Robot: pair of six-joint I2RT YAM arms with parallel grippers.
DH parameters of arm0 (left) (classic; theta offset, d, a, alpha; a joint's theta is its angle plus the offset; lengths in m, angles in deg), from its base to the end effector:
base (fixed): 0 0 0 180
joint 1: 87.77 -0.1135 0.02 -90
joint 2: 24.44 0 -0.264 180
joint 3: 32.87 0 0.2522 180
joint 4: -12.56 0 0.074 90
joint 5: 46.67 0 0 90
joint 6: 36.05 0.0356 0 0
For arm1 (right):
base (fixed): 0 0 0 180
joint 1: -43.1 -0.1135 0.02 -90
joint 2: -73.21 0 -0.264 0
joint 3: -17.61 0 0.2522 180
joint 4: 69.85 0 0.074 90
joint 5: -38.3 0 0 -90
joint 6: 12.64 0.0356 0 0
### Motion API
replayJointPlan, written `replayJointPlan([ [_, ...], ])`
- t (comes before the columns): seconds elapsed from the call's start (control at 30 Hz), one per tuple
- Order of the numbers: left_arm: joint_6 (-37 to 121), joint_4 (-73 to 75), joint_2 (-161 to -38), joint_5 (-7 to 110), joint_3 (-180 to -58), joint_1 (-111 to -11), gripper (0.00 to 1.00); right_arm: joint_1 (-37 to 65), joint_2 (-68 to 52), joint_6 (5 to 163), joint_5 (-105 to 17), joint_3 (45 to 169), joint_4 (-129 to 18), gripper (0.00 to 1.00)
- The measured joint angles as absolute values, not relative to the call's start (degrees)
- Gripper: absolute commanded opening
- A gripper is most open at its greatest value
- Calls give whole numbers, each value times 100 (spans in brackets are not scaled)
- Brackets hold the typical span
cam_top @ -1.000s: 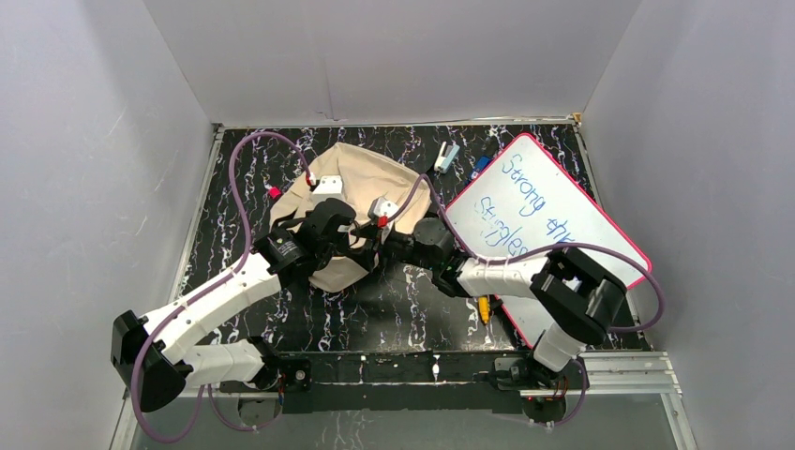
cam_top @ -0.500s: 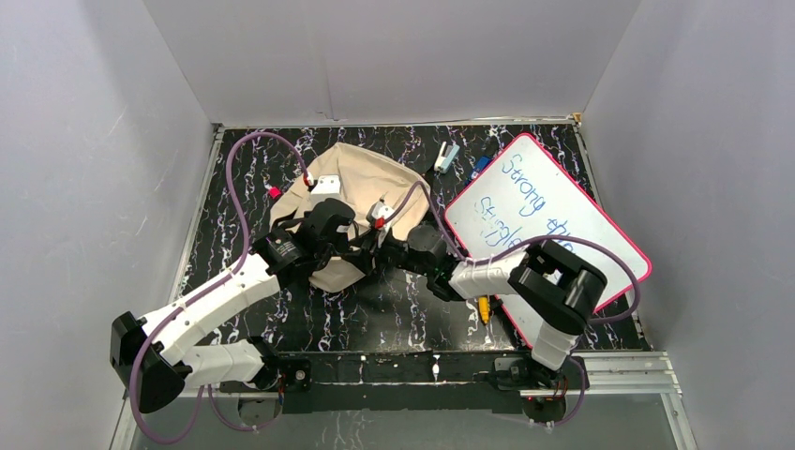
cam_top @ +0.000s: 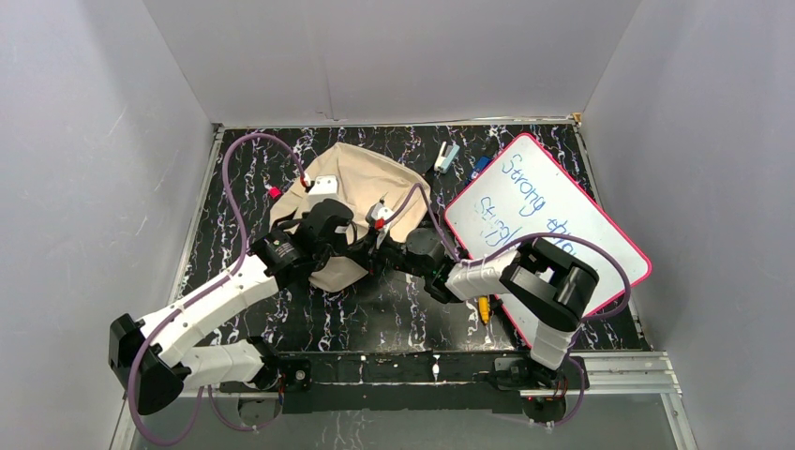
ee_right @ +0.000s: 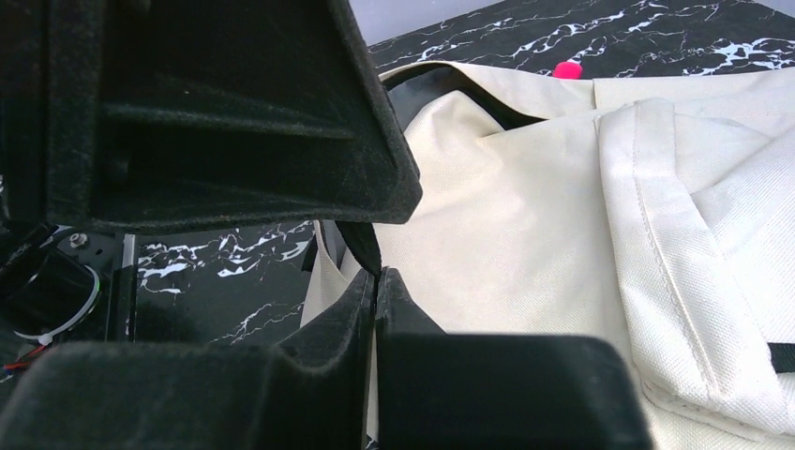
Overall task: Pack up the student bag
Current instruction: Zip the student bag at the center of the board.
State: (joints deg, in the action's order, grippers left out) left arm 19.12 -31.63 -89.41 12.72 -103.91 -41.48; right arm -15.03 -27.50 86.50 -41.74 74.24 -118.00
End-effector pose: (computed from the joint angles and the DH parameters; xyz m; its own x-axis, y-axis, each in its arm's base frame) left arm 0.1799 -0.1620 0.3148 -0.5474 -0.1388 -0.8253 0.0398 0.9807 -0.1913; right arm 0.1843 0.3082 0.2052 -0.1103 0.1188 -0.9868 -0.9217 0.3592 0.1463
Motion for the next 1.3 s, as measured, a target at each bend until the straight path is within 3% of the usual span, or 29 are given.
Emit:
replayJointPlan([
  [0.13, 1849, -3163, -8865, 1265, -10332, -4148, 0, -1505, -2750, 8655, -4185, 7422, -11811, 0],
  [0.17, 1827, -3168, -8847, 1263, -10321, -4148, 4, -1503, -2750, 8652, -4185, 7422, -11815, 0],
  [0.3, 1735, -3177, -8821, 1226, -10255, -4148, 37, -1505, -2750, 8652, -4192, 7391, -11859, 0],
  [0.43, 1617, -3244, -8821, 1180, -10179, -4148, 49, -1505, -2750, 8652, -4192, 7387, -11889, 0],
  [0.53, 1567, -3275, -8823, 1160, -10139, -4148, 50, -1505, -2750, 8652, -4189, 7387, -11889, 0],
  [0.77, 1492, -3266, -8911, 1145, -10139, -4148, 35, -1505, -2750, 8652, -4189, 7387, -11889, 0],
  [1.13, 1274, -3144, -8939, 1158, -10021, -4166, 36, -1505, -2750, 8714, -4257, 7387, -11885, 0],
  [1.3, 1180, -3021, -8939, 1115, -9934, -4168, 24, -1505, -2750, 8797, -4257, 7387, -11883, 0],
])
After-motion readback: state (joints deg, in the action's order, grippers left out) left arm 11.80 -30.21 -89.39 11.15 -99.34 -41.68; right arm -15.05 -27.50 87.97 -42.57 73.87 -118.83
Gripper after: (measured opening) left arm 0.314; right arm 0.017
